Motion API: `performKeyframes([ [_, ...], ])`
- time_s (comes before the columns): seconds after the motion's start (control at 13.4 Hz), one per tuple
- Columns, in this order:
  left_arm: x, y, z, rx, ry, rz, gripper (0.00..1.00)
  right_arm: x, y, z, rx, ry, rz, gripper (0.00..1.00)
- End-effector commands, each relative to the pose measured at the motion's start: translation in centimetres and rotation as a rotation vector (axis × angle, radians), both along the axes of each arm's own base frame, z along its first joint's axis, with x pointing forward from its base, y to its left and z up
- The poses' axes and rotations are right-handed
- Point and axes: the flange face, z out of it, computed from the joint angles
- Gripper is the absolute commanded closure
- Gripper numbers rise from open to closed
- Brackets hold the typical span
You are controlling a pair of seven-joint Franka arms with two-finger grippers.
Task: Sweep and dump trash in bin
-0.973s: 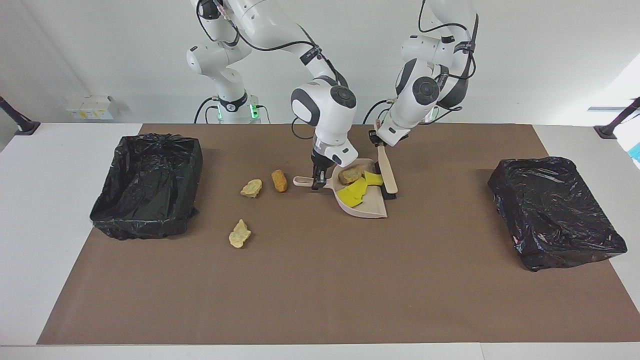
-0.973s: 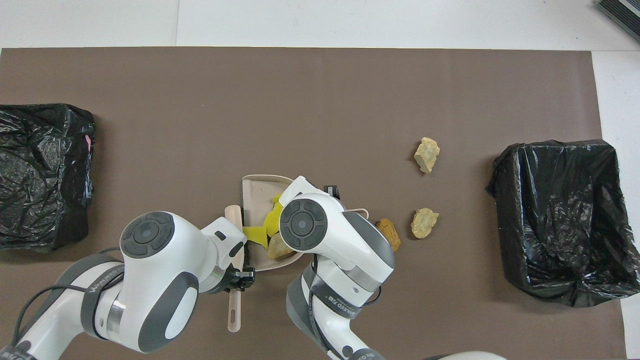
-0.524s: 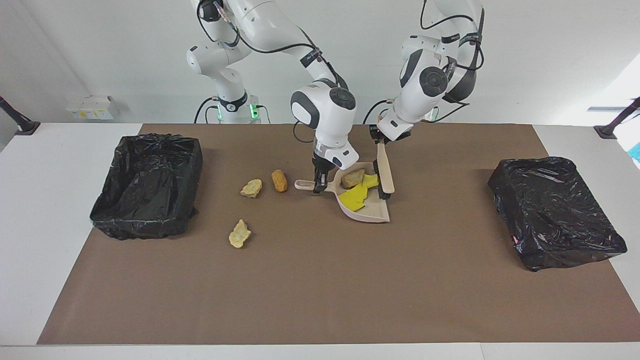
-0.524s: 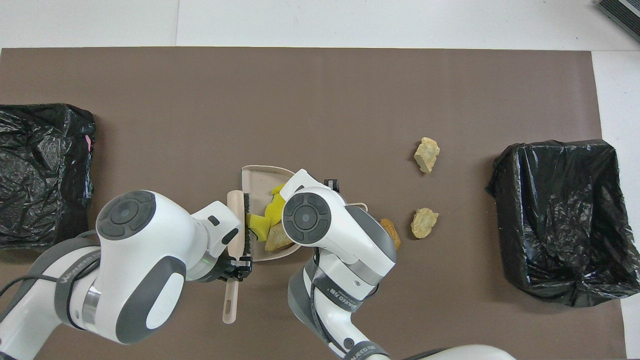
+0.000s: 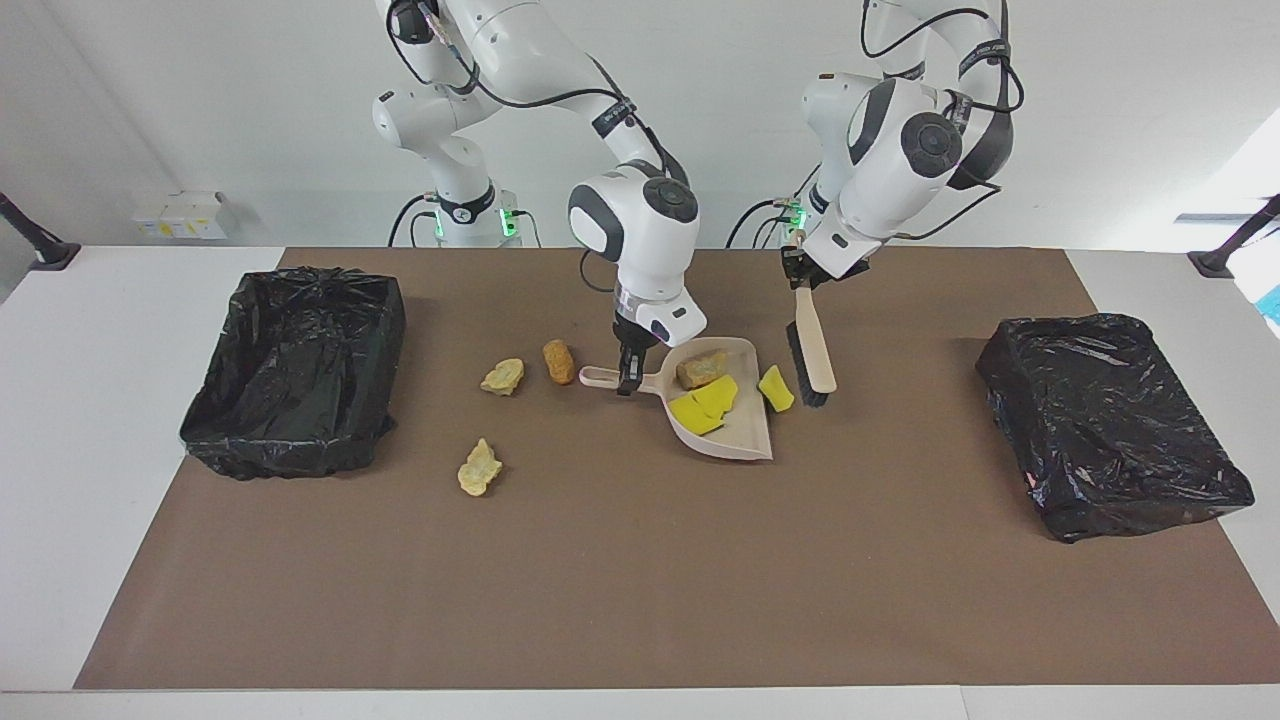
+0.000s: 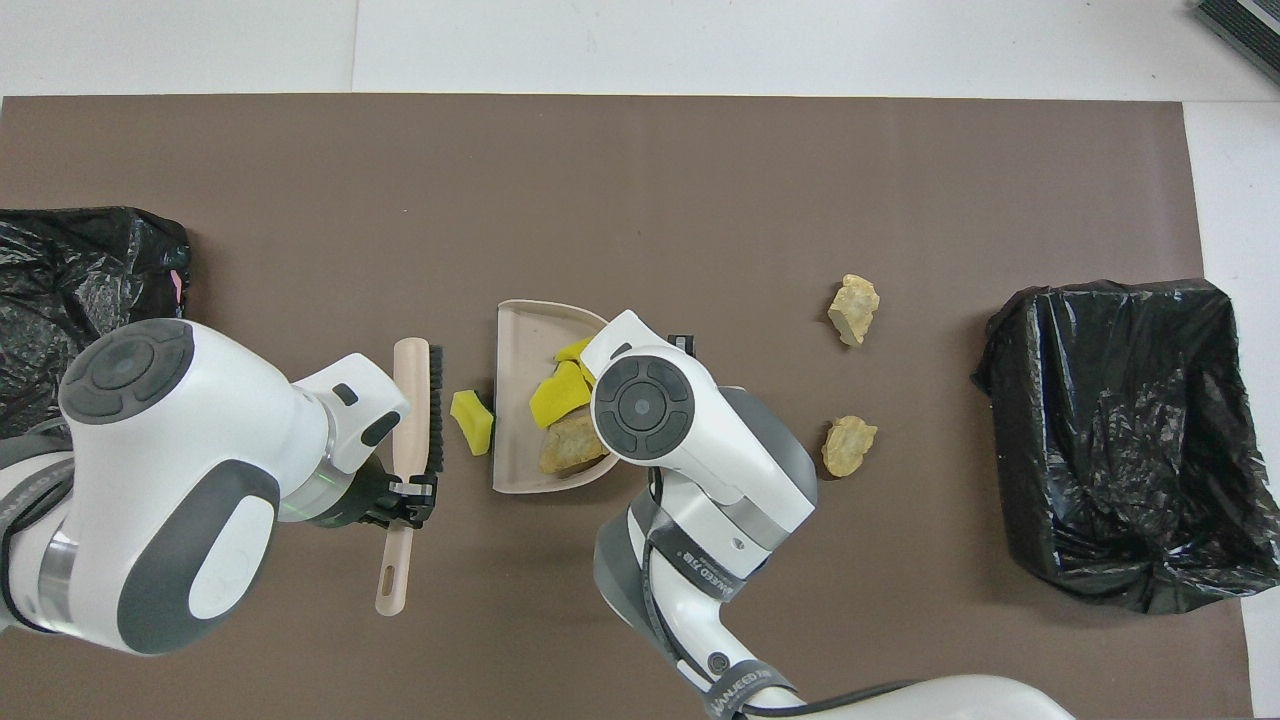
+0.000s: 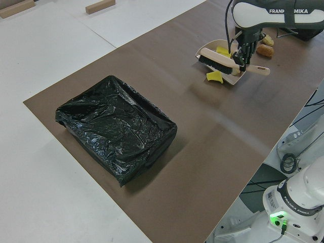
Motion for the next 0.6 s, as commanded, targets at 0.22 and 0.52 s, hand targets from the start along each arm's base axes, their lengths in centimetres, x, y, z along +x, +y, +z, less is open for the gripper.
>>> performKeyframes([
  [0.22,0.9,5.2,-2.7,0.021,0.045,0.065,1.0,-0.5,-1.4,0.3,-0.038,0.045,0.037,1.0],
  [0.52,-0.1,5.9,-7.0,0.029,0.079,0.097,1.0,-1.4,-2.0,1.1,-0.159,0.099,0.046,1.0],
])
